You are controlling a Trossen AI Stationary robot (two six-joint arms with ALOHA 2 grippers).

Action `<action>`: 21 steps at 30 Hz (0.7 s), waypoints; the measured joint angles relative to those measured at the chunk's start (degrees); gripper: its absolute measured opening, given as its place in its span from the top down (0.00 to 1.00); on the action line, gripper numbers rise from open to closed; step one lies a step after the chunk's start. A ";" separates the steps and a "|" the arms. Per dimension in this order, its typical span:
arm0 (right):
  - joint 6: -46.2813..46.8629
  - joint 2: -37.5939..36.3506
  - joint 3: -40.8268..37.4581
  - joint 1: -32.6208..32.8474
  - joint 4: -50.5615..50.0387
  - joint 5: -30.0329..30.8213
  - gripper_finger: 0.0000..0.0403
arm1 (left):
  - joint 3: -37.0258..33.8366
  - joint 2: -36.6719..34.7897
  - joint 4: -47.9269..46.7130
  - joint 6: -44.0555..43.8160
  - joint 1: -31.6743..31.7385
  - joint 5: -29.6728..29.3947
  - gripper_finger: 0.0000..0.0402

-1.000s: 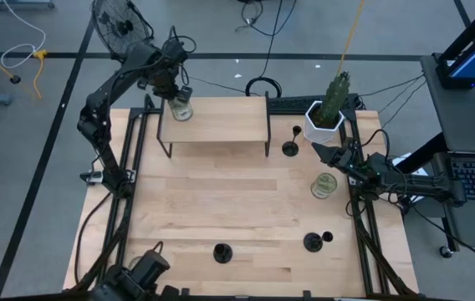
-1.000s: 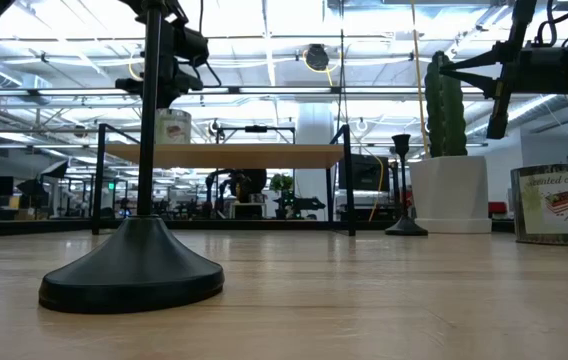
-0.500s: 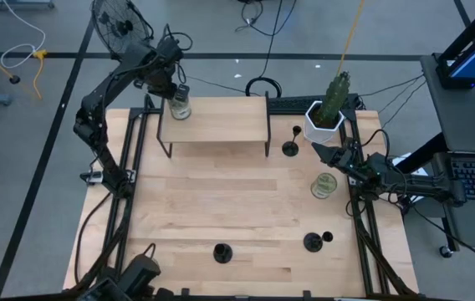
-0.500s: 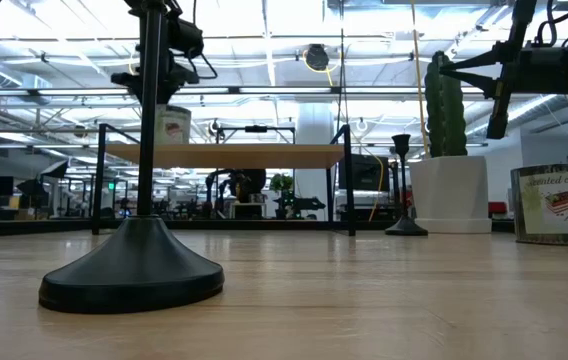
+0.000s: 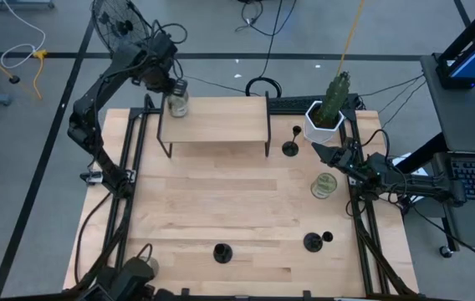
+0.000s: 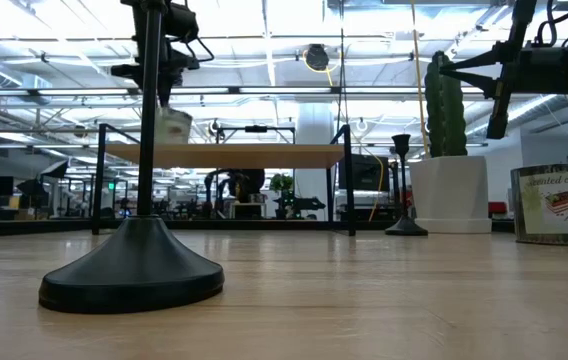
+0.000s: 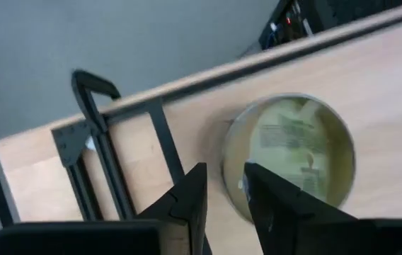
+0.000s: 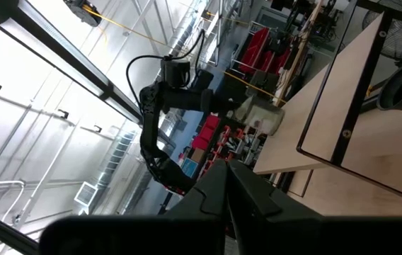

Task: Pick & Place candle stick holders
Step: Put the middle silver scented candle on the shelf

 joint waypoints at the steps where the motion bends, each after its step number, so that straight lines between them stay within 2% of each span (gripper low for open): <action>1: 0.00 0.00 0.00 0.01 0.00 -0.01 0.98 | 0.00 0.00 0.46 0.00 -0.03 0.35 0.74; 21: 1.03 0.00 0.02 0.00 0.00 -0.02 0.98 | 0.01 0.00 0.45 0.69 0.06 0.84 0.74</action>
